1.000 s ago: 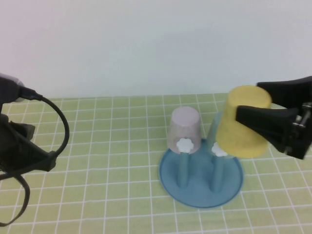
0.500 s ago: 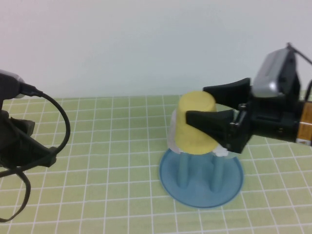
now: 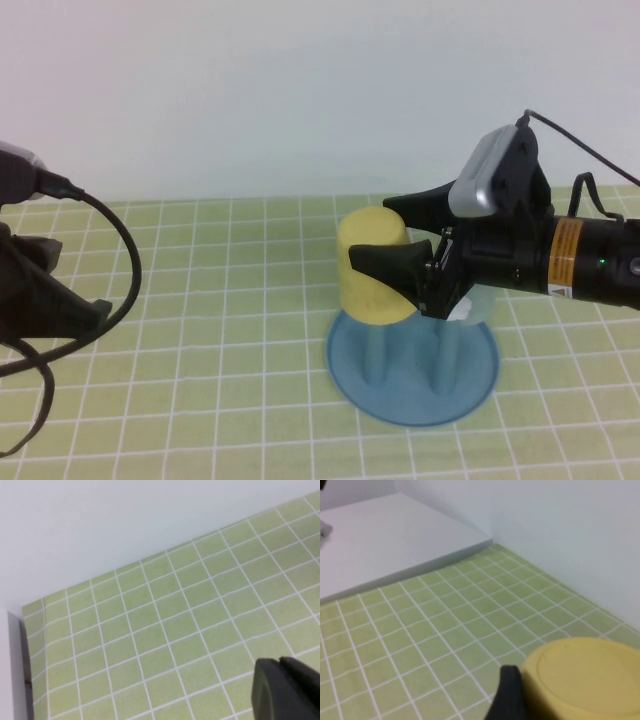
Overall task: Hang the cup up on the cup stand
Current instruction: Place the cup on the cup holder
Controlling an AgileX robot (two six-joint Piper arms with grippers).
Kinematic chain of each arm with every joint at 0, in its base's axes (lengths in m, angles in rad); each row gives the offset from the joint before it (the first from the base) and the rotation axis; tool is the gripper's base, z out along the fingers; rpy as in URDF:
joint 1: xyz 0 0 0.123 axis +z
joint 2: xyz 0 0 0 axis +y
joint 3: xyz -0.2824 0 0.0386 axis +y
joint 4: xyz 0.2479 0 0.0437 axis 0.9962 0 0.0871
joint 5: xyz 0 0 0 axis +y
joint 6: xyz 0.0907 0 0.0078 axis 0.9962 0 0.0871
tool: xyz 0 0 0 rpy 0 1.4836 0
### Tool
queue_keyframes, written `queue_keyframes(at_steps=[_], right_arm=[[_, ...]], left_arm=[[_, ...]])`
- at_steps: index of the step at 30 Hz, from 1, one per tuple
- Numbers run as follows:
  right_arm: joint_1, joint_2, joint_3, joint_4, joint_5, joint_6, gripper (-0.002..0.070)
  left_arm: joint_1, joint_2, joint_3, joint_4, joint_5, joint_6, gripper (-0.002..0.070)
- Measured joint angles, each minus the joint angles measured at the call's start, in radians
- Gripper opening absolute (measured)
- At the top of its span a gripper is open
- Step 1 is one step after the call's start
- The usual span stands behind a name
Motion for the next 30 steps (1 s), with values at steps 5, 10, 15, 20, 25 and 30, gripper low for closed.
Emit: queue_keyframes(at_steps=[5,10,15,20,25,30], right_arm=[[0.000,0.026,0.000,-0.033,0.002,-0.005,0.0567],[0.000,0.065,0.000,-0.076,0.002,-0.008,0.0567],[0.001,0.073,0.000,-0.086,0.045,-0.008,0.0572],[0.002,0.075,0.000,-0.088,0.069,-0.008,0.0634],[0.002,0.075,0.000,-0.088,0.070,-0.008,0.0669],[0.002,0.035,0.000,-0.088,0.072,0.025,0.0672]], left_arm=[[0.000,0.000,0.000,0.000,0.000,0.000,-0.0001],[0.000,0.000,0.000,0.000,0.021,-0.002,-0.0001],[0.000,0.000,0.000,-0.025,0.030,-0.002,-0.0001],[0.000,0.000,0.000,-0.025,0.030,-0.002,-0.0001],[0.000,-0.013,0.000,-0.025,0.030,-0.002,-0.0001],[0.000,-0.082,0.000,-0.025,0.030,-0.002,-0.0001]])
